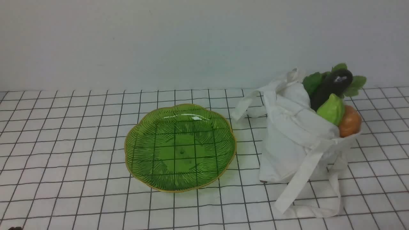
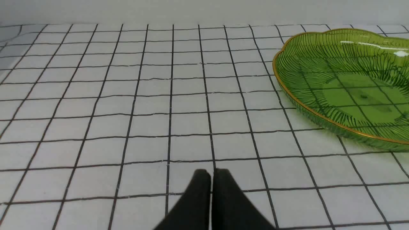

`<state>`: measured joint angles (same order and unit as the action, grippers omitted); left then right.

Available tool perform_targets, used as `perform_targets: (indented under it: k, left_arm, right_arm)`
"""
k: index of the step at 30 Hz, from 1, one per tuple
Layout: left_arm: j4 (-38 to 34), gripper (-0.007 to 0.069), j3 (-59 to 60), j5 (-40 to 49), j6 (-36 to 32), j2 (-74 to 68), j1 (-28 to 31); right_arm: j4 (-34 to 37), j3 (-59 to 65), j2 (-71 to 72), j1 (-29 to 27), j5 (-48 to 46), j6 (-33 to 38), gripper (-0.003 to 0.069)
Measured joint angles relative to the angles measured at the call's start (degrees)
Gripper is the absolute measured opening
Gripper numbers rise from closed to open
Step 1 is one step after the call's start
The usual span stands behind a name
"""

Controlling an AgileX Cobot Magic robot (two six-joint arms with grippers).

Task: Take vegetables from bag on white checkered tablecloth place on plate.
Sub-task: 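Reach into the cloth bag and grasp the green vegetable inside with the right gripper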

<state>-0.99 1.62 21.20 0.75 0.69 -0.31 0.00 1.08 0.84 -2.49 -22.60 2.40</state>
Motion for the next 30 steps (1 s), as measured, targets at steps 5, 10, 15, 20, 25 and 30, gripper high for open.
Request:
perform_targets:
  k: [5,10,15,20,25,30]
  left_arm:
    - [0.0,-0.0008,0.0,0.0,0.0,0.0,0.0]
    - [0.0,-0.0008,0.0,0.0,0.0,0.0,0.0]
    - [0.0,-0.0008,0.0,0.0,0.0,0.0,0.0]
    - [0.0,-0.0008,0.0,0.0,0.0,0.0,0.0]
    - [0.0,-0.0008,0.0,0.0,0.0,0.0,0.0]
    - [0.0,-0.0008,0.0,0.0,0.0,0.0,0.0]
  right_arm:
    - [0.0,0.0,0.0,0.0,0.0,0.0,-0.0016]
    - [0.0,0.0,0.0,0.0,0.0,0.0,-0.0016]
    - [0.0,0.0,0.0,0.0,0.0,0.0,-0.0016]
    - [0.0,0.0,0.0,0.0,0.0,0.0,-0.0016]
    - [0.0,0.0,0.0,0.0,0.5,-0.2,-0.0016]
    - [8.3,0.6,0.0,0.0,7.6,-3.9,-0.0016]
